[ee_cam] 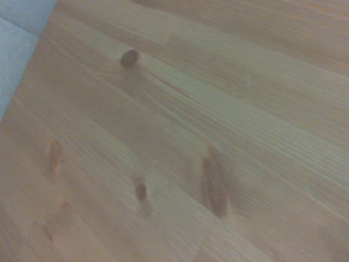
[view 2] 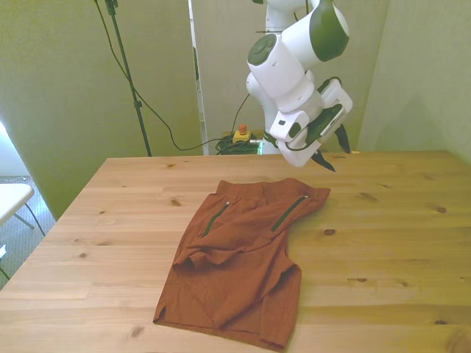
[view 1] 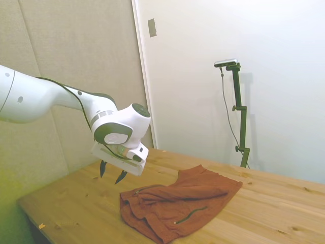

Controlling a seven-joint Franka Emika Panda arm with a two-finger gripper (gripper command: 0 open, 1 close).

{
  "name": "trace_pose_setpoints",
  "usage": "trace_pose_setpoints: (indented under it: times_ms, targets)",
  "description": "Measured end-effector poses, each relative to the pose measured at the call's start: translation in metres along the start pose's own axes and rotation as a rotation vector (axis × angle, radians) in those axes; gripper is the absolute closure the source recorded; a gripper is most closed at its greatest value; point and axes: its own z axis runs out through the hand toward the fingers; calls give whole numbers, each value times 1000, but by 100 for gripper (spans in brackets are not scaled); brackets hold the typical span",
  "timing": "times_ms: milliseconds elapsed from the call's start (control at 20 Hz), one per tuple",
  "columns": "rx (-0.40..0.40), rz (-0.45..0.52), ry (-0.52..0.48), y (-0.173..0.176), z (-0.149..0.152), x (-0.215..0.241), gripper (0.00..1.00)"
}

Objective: Unfold the shorts

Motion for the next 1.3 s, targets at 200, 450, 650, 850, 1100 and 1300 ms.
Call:
trace_pose_setpoints:
  times_ms: [200, 450, 650, 850, 1100, 1300]
  targets:
    - [-72, 123, 186, -7, -18, 17, 0]
    - [-96, 317, 398, 90, -136, 41, 0]
    - [-87, 493, 537, 172, -201, 65, 0]
    - [-94, 729, 660, 212, -215, 106, 0]
    - [-79, 880, 688, 223, -206, 135, 0]
    - [-69, 928, 698, 242, -200, 171, 0]
